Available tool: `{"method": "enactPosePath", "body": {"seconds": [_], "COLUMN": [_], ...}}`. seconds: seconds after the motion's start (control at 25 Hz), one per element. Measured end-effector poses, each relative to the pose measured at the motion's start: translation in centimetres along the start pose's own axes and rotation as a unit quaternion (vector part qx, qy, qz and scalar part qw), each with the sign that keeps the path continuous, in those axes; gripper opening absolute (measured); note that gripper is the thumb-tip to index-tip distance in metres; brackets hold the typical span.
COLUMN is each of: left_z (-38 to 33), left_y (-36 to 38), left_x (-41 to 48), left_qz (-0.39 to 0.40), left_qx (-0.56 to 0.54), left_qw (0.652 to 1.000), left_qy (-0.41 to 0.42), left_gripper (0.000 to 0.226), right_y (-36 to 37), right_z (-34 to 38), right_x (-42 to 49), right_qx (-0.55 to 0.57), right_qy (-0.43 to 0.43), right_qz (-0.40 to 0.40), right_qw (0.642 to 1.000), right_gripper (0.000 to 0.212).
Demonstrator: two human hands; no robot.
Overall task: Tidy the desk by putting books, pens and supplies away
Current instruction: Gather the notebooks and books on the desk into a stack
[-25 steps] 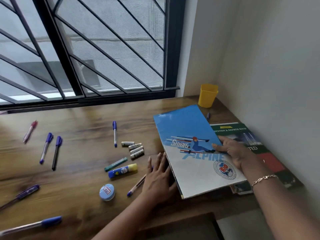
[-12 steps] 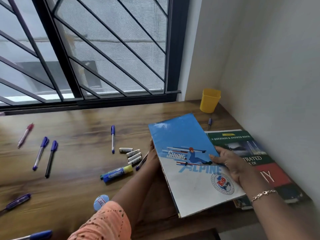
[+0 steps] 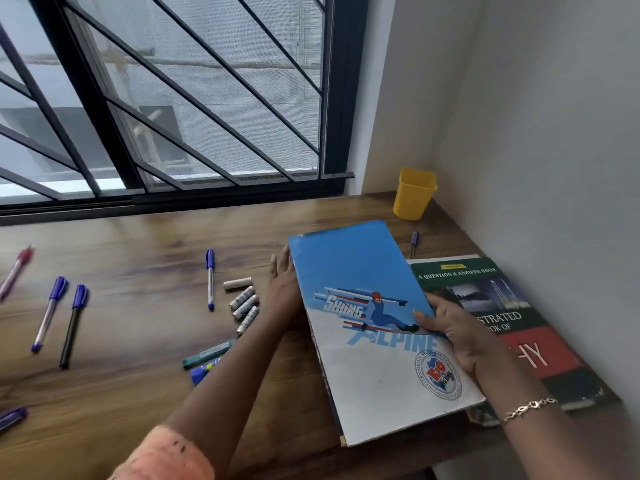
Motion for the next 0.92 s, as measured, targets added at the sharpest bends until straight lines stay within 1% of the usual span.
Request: {"method": "enactPosePath", "body": {"seconds": [0.04, 0.08, 0.12, 0.16, 0.2, 0.24, 0.32, 0.36, 0.4, 0.48, 0.56, 0.64, 0.72, 0.84, 0.92], "left_z": [0.3, 0.5, 0.5, 0.7, 0.8, 0.8, 1.0, 1.2, 1.5, 2.3, 2.5, 2.3, 1.9, 1.1, 0.2], "left_y": [-0.6, -1.2, -1.7, -1.9, -1.9, -1.9, -1.5, -1.4, -1.0, -0.4, 0.0, 0.2, 0.3, 0.7, 0.9], "left_x": [-0.9, -1.9, -3.7, -5.6, -6.9, -8.2, -9.8, -10.2, -10.3, -10.4, -10.7, -10.7, -10.9, -11.0, -11.4], "left_qz": [-0.033, -0.039, -0.073, -0.083, -0.075, -0.059, -0.045, -0.040, -0.038, -0.035, -0.035, -0.040, -0.038, -0.048, -0.041], "left_qx": [-0.079, -0.134, -0.203, -0.279, -0.332, -0.365, -0.362, -0.345, -0.338, -0.289, -0.214, -0.145, -0.078, 0.016, 0.085], "left_qw": [0.996, 0.989, 0.976, 0.954, 0.934, 0.920, 0.922, 0.929, 0.931, 0.944, 0.962, 0.975, 0.984, 0.990, 0.986], "left_qy": [-0.024, -0.040, -0.040, -0.071, -0.111, -0.128, -0.127, -0.128, -0.137, -0.158, -0.164, -0.161, -0.155, -0.131, -0.134], "left_gripper": [0.049, 0.038, 0.025, 0.024, 0.030, 0.032, 0.021, 0.015, 0.012, 0.017, 0.021, 0.025, 0.027, 0.030, 0.032], "right_y": [0.2, 0.4, 0.7, 1.0, 1.3, 1.6, 2.0, 2.2, 2.3, 2.4, 2.4, 2.2, 2.2, 2.7, 3.2], "right_z": [-0.1, -0.2, -0.3, -0.5, -0.8, -1.1, -2.0, -2.6, -3.1, -4.2, -4.9, -5.4, -5.8, -6.2, -6.4], "right_x": [-0.3, -0.6, -0.9, -1.1, -1.4, -1.6, -2.0, -2.2, -2.2, -2.0, -1.8, -1.7, -1.8, -1.7, -1.9], "right_qx": [0.009, 0.012, 0.013, 0.012, 0.010, 0.004, -0.013, -0.025, -0.047, -0.117, -0.206, -0.309, -0.388, -0.473, -0.525], "right_qy": [-0.002, -0.004, -0.004, -0.003, -0.001, 0.001, 0.004, 0.003, -0.004, -0.027, -0.059, -0.091, -0.102, -0.115, -0.112], "right_qz": [0.008, 0.016, 0.022, 0.026, 0.028, 0.029, 0.033, 0.034, 0.032, 0.012, -0.025, -0.064, -0.095, -0.131, -0.149], "right_qw": [1.000, 1.000, 1.000, 1.000, 1.000, 1.000, 0.999, 0.999, 0.998, 0.993, 0.976, 0.945, 0.911, 0.864, 0.831], "right_gripper": [0.029, 0.028, 0.027, 0.027, 0.026, 0.025, 0.025, 0.026, 0.028, 0.033, 0.033, 0.031, 0.030, 0.034, 0.040]}}
Point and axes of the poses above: each hand's wrist, its own x-axis towards the middle knuckle, its own y-axis out of the palm, z = x × y, the point moved 1 cm from there along x, towards the middle knuckle, and after that the axes turned 12 degrees about x, right-handed, at the moved point
